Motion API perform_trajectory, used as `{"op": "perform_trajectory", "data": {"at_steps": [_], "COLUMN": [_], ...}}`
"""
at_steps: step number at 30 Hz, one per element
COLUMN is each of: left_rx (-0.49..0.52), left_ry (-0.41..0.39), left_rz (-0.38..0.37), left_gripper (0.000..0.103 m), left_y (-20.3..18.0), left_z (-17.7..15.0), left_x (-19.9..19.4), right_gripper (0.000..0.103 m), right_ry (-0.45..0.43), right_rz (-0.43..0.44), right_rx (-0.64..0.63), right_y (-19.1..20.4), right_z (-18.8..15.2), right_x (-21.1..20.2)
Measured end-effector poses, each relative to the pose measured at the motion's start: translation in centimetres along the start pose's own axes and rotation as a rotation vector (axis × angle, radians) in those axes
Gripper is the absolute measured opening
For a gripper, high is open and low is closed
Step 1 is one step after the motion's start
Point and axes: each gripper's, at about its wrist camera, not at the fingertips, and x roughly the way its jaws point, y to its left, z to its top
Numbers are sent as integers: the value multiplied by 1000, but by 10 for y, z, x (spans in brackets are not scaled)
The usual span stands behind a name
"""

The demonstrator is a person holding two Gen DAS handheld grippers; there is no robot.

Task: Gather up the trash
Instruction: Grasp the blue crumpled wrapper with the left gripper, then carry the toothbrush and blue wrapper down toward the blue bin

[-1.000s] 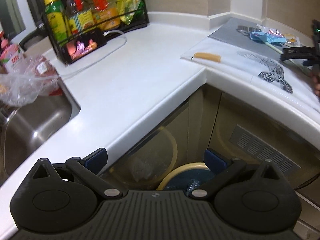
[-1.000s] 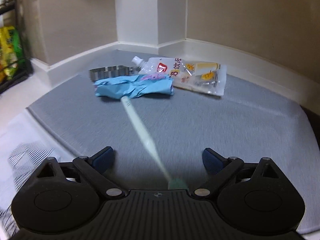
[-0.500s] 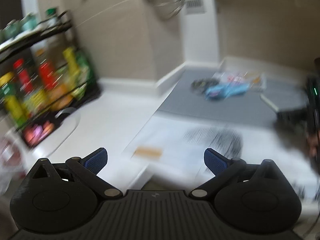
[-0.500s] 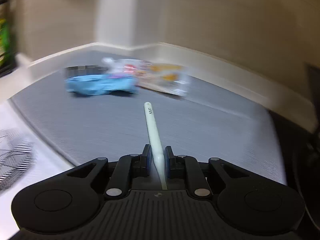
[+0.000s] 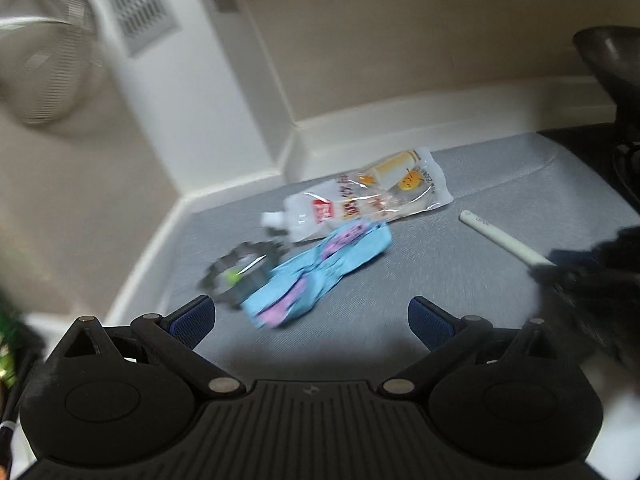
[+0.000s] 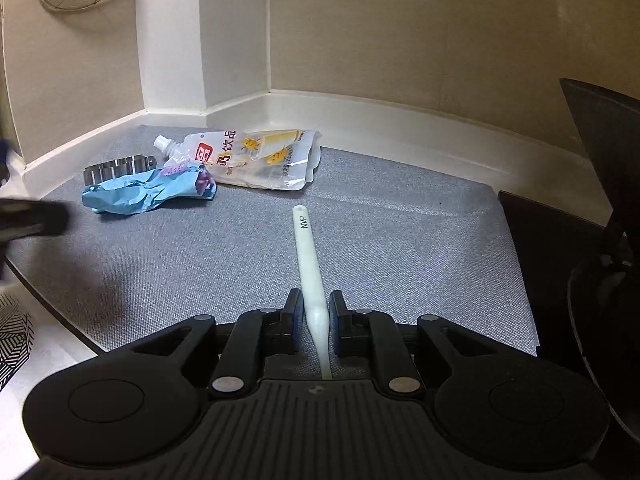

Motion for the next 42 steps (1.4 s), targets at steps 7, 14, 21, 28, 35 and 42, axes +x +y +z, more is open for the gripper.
{"op": "perform_trajectory", "data": {"at_steps": [7,14,21,28,35,42], "left_rx": [156,171,122,78,57,81], "left_ry": [42,37,60,1,-72,-103], "left_rz": [47,61,24,17,-1,23], "left_gripper": [103,103,45,22,22,22], "left_y": [-23,-28,-24,-25,-33,-40], "left_z": [18,24,28,28,23,6], "left_x": [66,90,94,58,2,-47], "right_gripper": [16,16,18,15,14,14], "right_ry": [-3,-4,-4,-10,-54,-96], "right_rz": [7,7,13,14,10,-6], "right_rx": [17,18,33,47,83,117], "right_y": [-2,-1,-2,-3,-5,-9], "right_z": [0,-1,-1,-2,-2,-1], "right_x": [0,0,1,0,-6,-10]}}
